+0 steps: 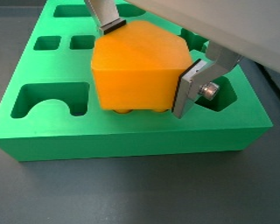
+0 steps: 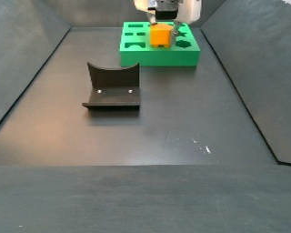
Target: Insert the 3 prong object.
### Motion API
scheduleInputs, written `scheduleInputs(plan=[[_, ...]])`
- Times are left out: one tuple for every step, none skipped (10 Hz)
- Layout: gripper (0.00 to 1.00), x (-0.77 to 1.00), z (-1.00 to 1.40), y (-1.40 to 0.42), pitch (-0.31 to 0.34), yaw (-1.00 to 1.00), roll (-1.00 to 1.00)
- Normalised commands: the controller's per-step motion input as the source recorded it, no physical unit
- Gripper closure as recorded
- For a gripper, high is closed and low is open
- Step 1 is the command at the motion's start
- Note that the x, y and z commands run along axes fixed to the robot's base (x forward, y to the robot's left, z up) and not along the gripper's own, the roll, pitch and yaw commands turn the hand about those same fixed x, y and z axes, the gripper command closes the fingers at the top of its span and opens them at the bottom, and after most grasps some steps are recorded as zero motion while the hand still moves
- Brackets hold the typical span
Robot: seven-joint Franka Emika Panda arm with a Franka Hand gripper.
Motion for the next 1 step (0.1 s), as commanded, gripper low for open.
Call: scheduleInputs(plan=[[1.0, 0.0, 0.0, 0.0, 0.0, 0.0, 0.0]])
